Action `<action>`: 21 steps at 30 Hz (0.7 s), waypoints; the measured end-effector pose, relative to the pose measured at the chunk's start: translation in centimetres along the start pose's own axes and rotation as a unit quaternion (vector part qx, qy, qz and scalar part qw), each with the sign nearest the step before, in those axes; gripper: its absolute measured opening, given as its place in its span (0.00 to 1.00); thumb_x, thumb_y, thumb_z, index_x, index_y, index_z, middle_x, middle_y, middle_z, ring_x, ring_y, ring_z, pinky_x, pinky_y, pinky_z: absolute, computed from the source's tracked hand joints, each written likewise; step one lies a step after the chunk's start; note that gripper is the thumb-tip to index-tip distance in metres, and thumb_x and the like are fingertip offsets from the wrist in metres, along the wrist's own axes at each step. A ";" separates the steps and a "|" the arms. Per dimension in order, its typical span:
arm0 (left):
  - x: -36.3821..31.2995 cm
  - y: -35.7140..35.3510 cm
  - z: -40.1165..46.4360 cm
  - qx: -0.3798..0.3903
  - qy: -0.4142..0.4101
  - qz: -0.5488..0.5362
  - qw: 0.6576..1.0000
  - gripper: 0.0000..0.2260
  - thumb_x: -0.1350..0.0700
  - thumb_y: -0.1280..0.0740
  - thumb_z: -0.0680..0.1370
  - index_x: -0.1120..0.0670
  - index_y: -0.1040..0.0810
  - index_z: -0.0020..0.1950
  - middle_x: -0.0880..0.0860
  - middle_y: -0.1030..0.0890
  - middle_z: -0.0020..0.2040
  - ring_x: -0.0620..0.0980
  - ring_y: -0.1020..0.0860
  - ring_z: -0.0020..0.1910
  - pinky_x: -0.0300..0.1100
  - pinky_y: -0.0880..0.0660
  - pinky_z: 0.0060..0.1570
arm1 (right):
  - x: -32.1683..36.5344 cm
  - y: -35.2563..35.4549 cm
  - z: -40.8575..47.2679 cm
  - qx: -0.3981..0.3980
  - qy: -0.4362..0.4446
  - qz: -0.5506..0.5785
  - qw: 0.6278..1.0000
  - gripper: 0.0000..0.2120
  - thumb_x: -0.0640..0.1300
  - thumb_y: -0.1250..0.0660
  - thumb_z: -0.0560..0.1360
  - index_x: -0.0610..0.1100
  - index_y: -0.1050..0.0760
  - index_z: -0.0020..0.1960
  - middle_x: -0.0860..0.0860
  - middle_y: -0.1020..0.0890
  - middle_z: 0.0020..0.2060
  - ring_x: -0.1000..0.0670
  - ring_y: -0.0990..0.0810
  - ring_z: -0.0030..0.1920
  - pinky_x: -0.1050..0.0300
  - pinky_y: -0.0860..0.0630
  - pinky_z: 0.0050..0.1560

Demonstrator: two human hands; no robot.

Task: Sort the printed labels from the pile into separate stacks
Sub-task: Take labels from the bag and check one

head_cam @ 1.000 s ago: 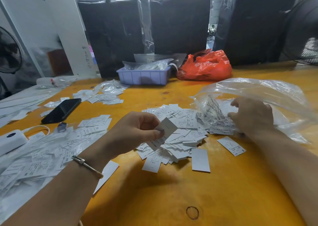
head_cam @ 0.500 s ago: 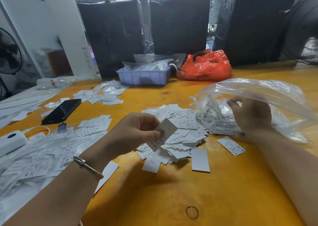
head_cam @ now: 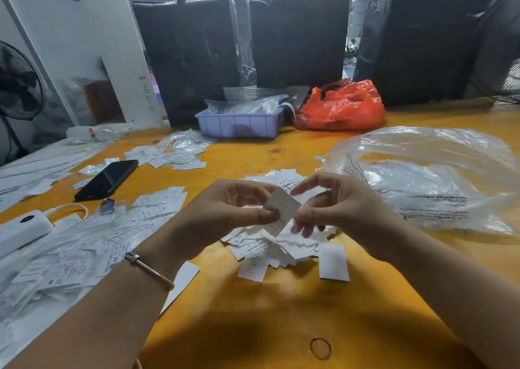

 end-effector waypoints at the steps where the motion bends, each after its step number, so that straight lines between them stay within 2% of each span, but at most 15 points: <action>1: -0.1 -0.3 -0.1 0.014 -0.003 -0.012 1.000 0.07 0.54 0.25 0.66 0.54 0.14 0.42 0.46 0.15 0.52 0.41 0.17 0.50 0.33 0.23 0.44 | 0.1 -0.3 0.0 0.001 0.014 -0.009 1.000 0.19 0.37 0.25 0.67 0.40 0.27 0.55 0.41 0.15 0.35 0.46 0.18 0.32 0.62 0.27 0.32; 3: -0.3 -0.7 -0.3 0.022 -0.009 -0.020 1.000 0.06 0.55 0.26 0.66 0.54 0.14 0.42 0.52 0.14 0.45 0.45 0.16 0.45 0.32 0.23 0.42 | 0.4 -0.6 -0.2 -0.002 0.031 -0.032 0.999 0.19 0.32 0.27 0.69 0.42 0.29 0.56 0.42 0.15 0.35 0.46 0.17 0.33 0.63 0.28 0.31; 6: -0.4 -0.6 -0.2 0.004 -0.016 -0.022 1.000 0.10 0.54 0.25 0.65 0.58 0.14 0.43 0.55 0.14 0.43 0.46 0.16 0.43 0.33 0.23 0.41 | 0.7 -0.7 -0.4 -0.001 0.042 -0.041 0.998 0.20 0.30 0.28 0.70 0.44 0.30 0.58 0.43 0.15 0.35 0.45 0.17 0.33 0.63 0.26 0.33; 8: -0.5 -0.4 -0.2 -0.013 -0.025 -0.027 0.999 0.10 0.53 0.25 0.64 0.56 0.14 0.42 0.55 0.14 0.43 0.48 0.16 0.43 0.34 0.22 0.41 | 1.2 -0.7 -0.5 -0.006 0.064 -0.023 0.998 0.21 0.30 0.28 0.70 0.44 0.29 0.59 0.43 0.15 0.36 0.44 0.17 0.34 0.58 0.25 0.36; 10: -0.6 0.0 -0.3 -0.034 -0.029 -0.031 0.999 0.09 0.52 0.26 0.64 0.53 0.13 0.41 0.54 0.13 0.44 0.49 0.15 0.45 0.35 0.22 0.41 | 1.7 -0.5 -0.6 -0.033 0.099 0.002 0.995 0.21 0.29 0.28 0.69 0.43 0.26 0.59 0.43 0.16 0.38 0.44 0.18 0.35 0.49 0.24 0.41; 12: -0.7 0.2 -0.3 -0.054 -0.030 -0.032 0.998 0.08 0.51 0.26 0.64 0.51 0.13 0.40 0.53 0.13 0.44 0.50 0.15 0.45 0.35 0.21 0.42 | 2.3 0.1 -0.7 -0.076 0.135 0.004 0.988 0.17 0.29 0.29 0.69 0.44 0.20 0.55 0.45 0.15 0.42 0.45 0.18 0.37 0.46 0.23 0.42; 15: -0.9 0.4 -0.3 -0.063 -0.034 -0.039 0.997 0.08 0.53 0.26 0.64 0.52 0.13 0.41 0.53 0.13 0.44 0.49 0.15 0.45 0.33 0.22 0.42 | 2.5 0.3 -0.8 -0.087 0.154 -0.008 0.984 0.13 0.28 0.29 0.69 0.43 0.17 0.47 0.44 0.15 0.40 0.45 0.17 0.38 0.56 0.23 0.37; 18: -1.1 0.4 -0.4 -0.063 -0.039 -0.048 0.996 0.11 0.52 0.25 0.63 0.55 0.13 0.43 0.54 0.13 0.45 0.50 0.15 0.45 0.34 0.22 0.42 | 2.0 0.2 -0.8 -0.092 0.143 0.000 0.985 0.11 0.29 0.28 0.69 0.44 0.17 0.44 0.45 0.15 0.37 0.46 0.17 0.38 0.60 0.24 0.36; 21: -1.2 0.4 -0.5 -0.060 -0.036 -0.039 0.997 0.10 0.52 0.26 0.64 0.54 0.13 0.43 0.54 0.13 0.44 0.49 0.15 0.44 0.34 0.22 0.41 | 2.1 0.4 -0.6 -0.067 0.133 0.023 0.989 0.05 0.40 0.30 0.70 0.45 0.16 0.43 0.45 0.15 0.39 0.48 0.18 0.40 0.62 0.25 0.38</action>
Point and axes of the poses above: each hand's wrist, its own z-axis towards the middle knuckle, its own y-axis out of the back of the hand, x = y × z, the point moved 5 cm from there along z, towards the middle knuckle
